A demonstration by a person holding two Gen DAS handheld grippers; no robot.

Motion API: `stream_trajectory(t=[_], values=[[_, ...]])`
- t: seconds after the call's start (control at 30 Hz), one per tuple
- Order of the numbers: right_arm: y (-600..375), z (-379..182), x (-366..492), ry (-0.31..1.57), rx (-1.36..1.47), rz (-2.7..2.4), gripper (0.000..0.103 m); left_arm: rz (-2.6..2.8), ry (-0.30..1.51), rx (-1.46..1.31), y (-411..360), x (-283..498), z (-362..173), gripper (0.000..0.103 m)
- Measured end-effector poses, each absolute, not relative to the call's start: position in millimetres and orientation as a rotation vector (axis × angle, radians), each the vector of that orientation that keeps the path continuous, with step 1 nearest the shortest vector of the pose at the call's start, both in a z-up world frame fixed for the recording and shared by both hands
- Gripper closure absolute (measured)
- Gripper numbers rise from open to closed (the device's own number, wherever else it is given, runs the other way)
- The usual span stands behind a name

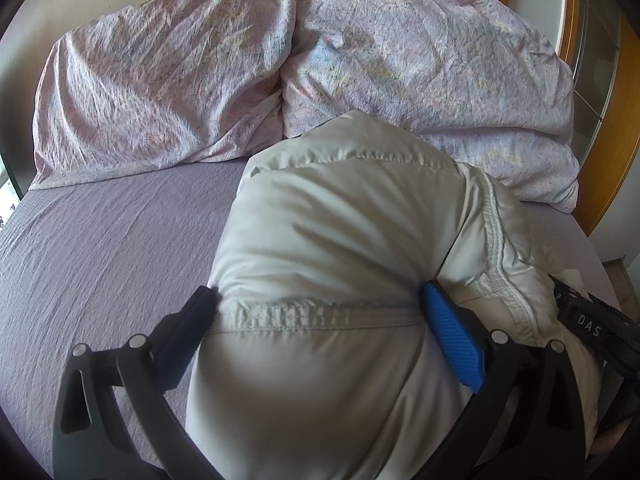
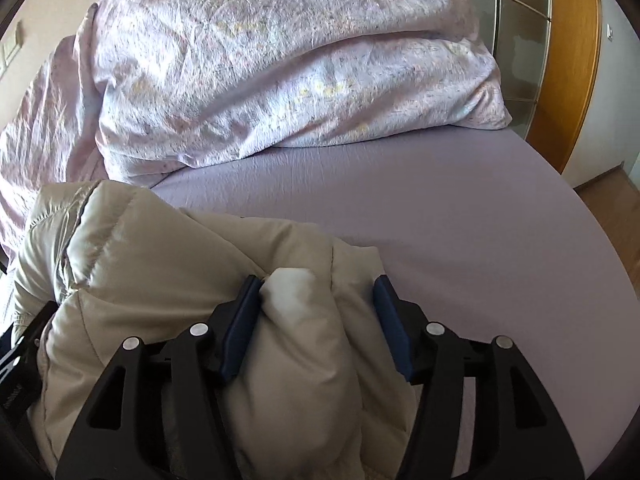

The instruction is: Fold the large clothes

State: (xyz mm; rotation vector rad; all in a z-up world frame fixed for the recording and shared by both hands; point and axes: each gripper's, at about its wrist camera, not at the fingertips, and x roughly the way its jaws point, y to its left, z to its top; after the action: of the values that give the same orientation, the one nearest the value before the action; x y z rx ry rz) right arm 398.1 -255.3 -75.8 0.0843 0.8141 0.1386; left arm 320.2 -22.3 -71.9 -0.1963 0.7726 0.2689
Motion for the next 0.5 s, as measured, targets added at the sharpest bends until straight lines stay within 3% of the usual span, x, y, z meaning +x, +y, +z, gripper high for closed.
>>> stream_trajectory(t=[0.5], values=[[-253.8, -79.4, 391.3, 0.764, 0.077, 0.085, 0.035, 0.271, 0.757, -0.188, -24.4, 320.0, -72.6, 0.002]])
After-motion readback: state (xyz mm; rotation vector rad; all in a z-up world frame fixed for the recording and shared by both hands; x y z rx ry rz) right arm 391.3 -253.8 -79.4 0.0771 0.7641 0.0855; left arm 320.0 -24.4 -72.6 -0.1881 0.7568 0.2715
